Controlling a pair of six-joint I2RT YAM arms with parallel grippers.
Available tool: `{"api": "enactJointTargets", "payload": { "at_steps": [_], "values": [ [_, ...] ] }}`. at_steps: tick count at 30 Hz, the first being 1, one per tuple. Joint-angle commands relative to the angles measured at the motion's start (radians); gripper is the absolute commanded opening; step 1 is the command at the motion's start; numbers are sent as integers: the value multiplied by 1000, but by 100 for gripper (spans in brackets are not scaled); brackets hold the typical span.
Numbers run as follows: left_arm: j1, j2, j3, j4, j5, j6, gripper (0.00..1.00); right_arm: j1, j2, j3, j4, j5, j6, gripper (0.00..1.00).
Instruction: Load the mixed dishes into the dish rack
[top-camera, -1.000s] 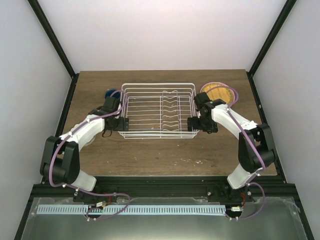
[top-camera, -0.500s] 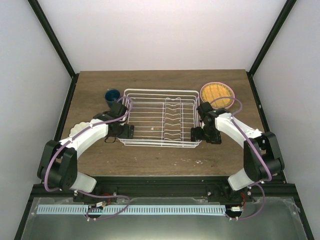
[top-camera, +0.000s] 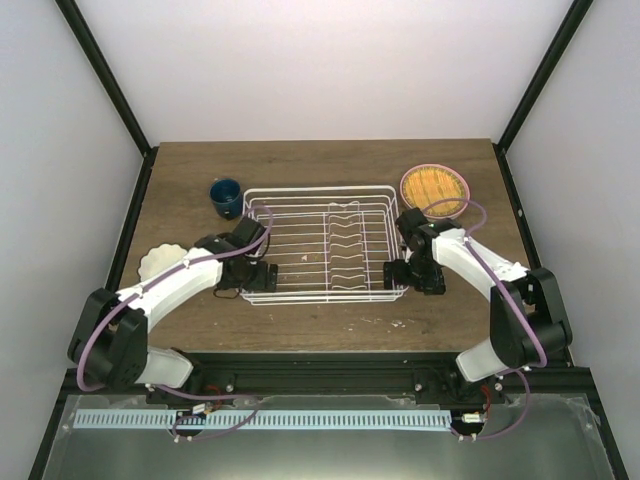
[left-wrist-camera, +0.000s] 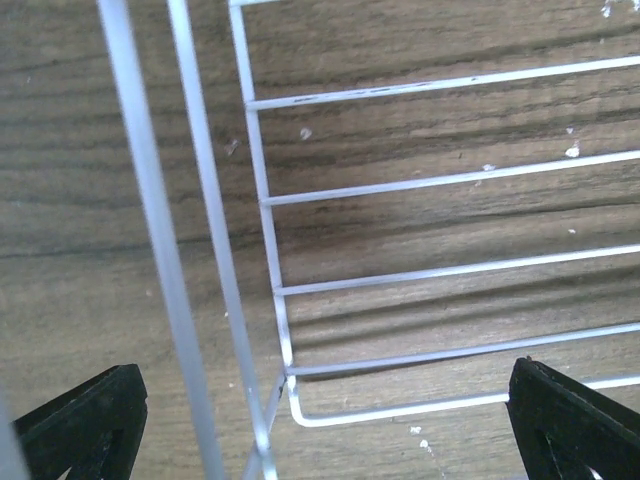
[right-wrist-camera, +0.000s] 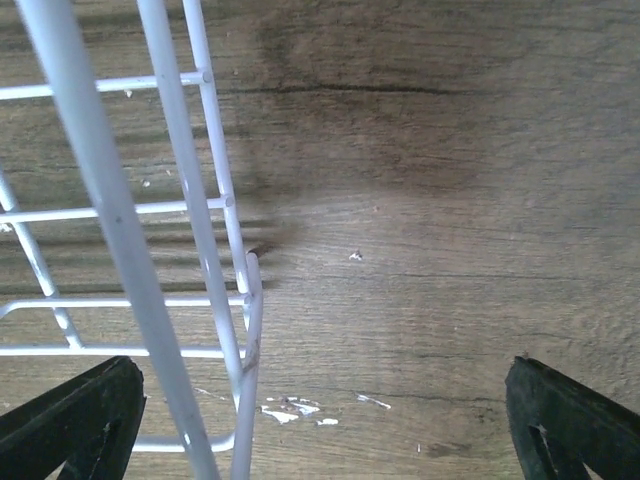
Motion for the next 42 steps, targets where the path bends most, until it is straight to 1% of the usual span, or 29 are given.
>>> {"api": "enactJointTargets", "payload": {
  "at_steps": [1, 9, 21, 30, 38, 42],
  "values": [
    [-13, -48, -36, -68, 19, -57, 100, 14, -29, 0, -52, -30, 22, 100],
    [-31, -83, -62, -114, 39, -110, 100, 35, -52, -55, -55, -83, 77, 100],
    [-122, -48, -57, -142, 62, -153, 100, 99, -98, -156, -57, -120, 144, 100],
    [-126, -34, -43, -154, 45, -144, 100, 133, -174, -231, -93, -147, 185, 100],
    [-126, -27, -5, -169, 20, -137, 100, 146, -181, -215, -108, -135, 210, 100],
    [-126, -25, 39, -184, -26, -129, 100, 147, -179, -147, -129, -63, 216, 100]
  ]
}}
